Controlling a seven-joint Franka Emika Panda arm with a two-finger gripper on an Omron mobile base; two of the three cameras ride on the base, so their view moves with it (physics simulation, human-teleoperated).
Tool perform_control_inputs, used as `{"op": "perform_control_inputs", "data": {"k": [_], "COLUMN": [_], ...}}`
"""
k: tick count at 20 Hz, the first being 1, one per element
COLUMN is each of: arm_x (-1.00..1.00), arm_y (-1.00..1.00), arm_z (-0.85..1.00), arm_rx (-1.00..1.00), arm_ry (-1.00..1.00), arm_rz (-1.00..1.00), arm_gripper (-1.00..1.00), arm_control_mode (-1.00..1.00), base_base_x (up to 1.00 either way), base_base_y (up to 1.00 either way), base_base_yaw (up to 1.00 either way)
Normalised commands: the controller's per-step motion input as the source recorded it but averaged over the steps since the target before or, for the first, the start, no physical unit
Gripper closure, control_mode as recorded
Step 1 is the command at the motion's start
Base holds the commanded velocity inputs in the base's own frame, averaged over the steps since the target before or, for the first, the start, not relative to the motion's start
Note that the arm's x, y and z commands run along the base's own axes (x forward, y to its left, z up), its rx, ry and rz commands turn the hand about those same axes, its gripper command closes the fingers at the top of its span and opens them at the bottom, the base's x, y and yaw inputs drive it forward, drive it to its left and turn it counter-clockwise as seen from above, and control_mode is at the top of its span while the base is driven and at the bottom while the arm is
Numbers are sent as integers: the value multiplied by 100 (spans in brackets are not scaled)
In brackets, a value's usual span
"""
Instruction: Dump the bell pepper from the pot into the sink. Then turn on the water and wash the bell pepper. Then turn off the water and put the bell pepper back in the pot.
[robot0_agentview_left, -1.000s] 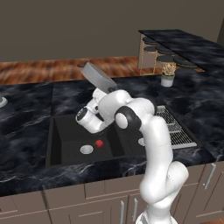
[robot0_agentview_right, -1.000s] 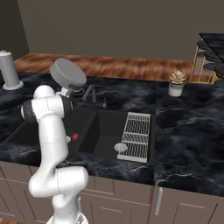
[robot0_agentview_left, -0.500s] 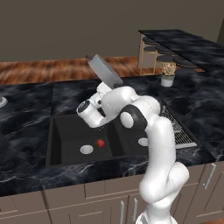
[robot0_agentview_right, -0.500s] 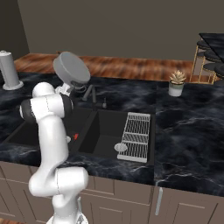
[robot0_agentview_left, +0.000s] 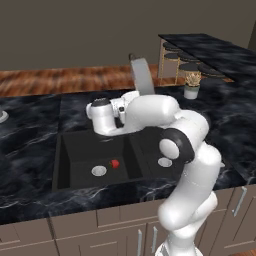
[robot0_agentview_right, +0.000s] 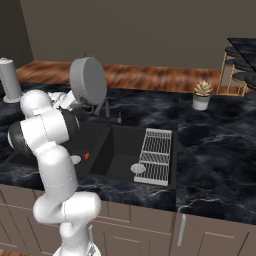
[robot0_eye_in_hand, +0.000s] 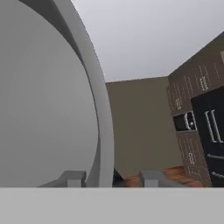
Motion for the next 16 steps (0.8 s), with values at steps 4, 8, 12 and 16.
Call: {"op": "perform_control_inputs", "data": {"k": [4, 8, 12, 16], "arm_x": [-99, -86, -65, -53], "arm_y": [-29, -20, 0, 0], "arm_z": [12, 8, 2, 2], "arm_rx": [45, 43, 40, 35], "arm_ry": [0, 0, 0, 1], "arm_rz": [-2, -1, 1, 12], "arm_gripper": [100, 100, 100, 100], "arm_control_mode": [-100, -100, -100, -100], "base_base_x": [0, 0, 0, 0], "base_base_y": [0, 0, 0, 0], "base_base_yaw": [0, 0, 0, 0]}}
